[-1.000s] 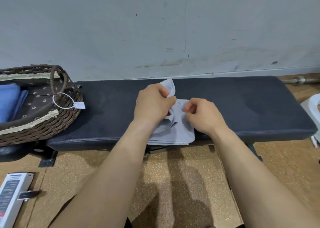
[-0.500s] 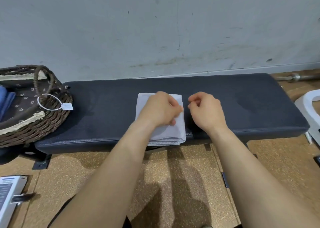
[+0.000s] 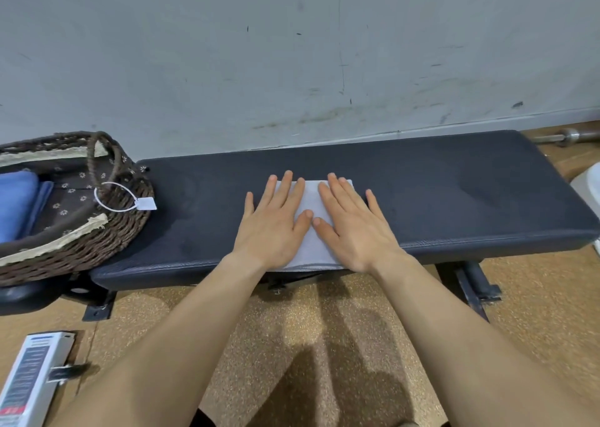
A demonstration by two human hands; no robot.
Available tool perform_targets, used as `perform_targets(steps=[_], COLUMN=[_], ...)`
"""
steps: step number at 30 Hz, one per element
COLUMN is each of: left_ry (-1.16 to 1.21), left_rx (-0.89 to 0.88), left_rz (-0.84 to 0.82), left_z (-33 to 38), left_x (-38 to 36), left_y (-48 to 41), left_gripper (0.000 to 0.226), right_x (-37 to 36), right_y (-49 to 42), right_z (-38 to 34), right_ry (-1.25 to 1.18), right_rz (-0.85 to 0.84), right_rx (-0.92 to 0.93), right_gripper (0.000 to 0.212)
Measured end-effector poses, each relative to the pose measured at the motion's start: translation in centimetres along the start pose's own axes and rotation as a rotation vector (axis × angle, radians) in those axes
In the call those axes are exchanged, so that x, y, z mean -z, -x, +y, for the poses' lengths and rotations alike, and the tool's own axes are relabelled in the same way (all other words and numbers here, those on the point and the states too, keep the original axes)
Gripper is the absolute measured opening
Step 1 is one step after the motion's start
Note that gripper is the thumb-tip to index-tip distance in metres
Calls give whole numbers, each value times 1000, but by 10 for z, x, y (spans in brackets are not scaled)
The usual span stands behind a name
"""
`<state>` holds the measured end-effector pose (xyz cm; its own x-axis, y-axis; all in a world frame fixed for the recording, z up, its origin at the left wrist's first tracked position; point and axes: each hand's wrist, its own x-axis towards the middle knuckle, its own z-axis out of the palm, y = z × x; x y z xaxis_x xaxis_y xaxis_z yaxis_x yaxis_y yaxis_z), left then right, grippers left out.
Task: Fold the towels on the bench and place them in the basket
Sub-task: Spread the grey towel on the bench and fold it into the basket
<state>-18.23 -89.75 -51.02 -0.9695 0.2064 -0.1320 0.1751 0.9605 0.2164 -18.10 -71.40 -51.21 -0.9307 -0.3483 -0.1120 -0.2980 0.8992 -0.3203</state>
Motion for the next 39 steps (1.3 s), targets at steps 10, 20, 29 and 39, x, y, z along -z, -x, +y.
perform_targets(steps=[10, 20, 29, 39], left_ry=[274, 925, 541, 83], left_rx=[321, 520, 349, 145], left_rz=[264, 20, 269, 217], left_z=[-3, -15, -19, 36], left_x=[23, 55, 61, 49], left_y=[12, 15, 11, 25], left_gripper=[55, 23, 29, 36], right_x=[41, 27, 13, 13], right_y=[-1, -1, -11, -11], right_z=[-1, -21, -54, -15], right_ry=[-58, -65, -214, -456], right_rz=[-11, -44, 87, 121], right_rx=[98, 151, 144, 10], right_gripper=[49, 50, 38, 12])
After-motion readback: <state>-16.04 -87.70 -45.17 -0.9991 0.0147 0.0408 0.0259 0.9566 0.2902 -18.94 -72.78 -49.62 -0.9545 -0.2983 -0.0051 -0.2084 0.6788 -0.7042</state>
